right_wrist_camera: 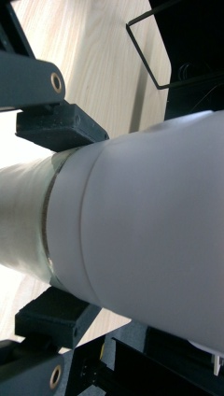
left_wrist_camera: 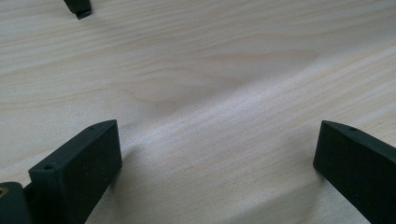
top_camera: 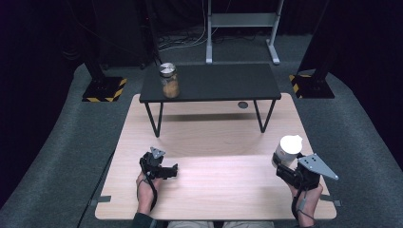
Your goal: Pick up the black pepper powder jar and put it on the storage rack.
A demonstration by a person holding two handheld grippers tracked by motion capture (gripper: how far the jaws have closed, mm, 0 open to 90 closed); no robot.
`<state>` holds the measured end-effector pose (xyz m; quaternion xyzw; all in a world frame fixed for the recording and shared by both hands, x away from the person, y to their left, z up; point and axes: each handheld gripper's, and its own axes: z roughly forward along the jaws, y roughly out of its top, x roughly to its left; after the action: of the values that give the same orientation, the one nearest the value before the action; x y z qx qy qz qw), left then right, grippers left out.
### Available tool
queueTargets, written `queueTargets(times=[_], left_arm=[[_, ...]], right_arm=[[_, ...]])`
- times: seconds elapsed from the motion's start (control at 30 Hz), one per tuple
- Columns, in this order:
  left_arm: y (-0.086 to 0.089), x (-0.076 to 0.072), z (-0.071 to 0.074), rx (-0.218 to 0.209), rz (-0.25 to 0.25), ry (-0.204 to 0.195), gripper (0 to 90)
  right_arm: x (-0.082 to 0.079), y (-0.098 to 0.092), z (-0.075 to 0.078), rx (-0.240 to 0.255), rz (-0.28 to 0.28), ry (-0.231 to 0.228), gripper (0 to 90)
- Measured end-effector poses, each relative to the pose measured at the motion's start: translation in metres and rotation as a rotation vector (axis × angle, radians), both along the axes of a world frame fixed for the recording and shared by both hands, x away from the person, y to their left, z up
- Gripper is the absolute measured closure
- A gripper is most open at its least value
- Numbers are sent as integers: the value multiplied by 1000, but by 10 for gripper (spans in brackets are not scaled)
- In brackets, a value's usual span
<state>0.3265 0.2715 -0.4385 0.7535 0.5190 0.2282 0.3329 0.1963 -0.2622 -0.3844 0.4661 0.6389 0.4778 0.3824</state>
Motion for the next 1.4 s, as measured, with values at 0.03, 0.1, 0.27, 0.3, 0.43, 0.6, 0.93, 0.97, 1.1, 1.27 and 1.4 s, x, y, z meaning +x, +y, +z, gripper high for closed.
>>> queueTargets(times=[0.03, 0.1, 0.27, 0.3, 0.43, 0.6, 0.93, 0.97, 1.1, 1.27, 1.4], left_arm=[[0, 0, 0, -1, 0, 0, 4], [0, 0, 0, 0, 0, 1, 3], [0, 0, 0, -2, 0, 0, 3], [0, 0, 0, 0, -1, 1, 3], [0, 0, 0, -1, 0, 0, 3], [0, 0, 0, -1, 0, 0, 3], [0, 0, 0, 0, -1, 1, 3], [0, 0, 0, -1, 0, 0, 3], [0, 0, 0, 0, -1, 0, 3], [0, 0, 0, -1, -1, 0, 3], [0, 0, 0, -1, -1, -1, 3]], right_arm=[[0, 0, 1, -1, 0, -2, 291], [1, -1, 4, 3, 1, -5, 291], [2, -1, 9, -3, 3, -17, 291], [2, -1, 10, -4, 4, -21, 291], [3, -1, 14, -12, 7, -29, 292], [4, 0, 18, -17, 11, -34, 291], [9, 0, 27, -32, 17, -45, 291], [10, 0, 28, -32, 17, -47, 291], [11, 0, 31, -36, 18, -53, 291], [15, -1, 36, -39, 24, -51, 292], [17, -1, 39, -46, 25, -53, 291]])
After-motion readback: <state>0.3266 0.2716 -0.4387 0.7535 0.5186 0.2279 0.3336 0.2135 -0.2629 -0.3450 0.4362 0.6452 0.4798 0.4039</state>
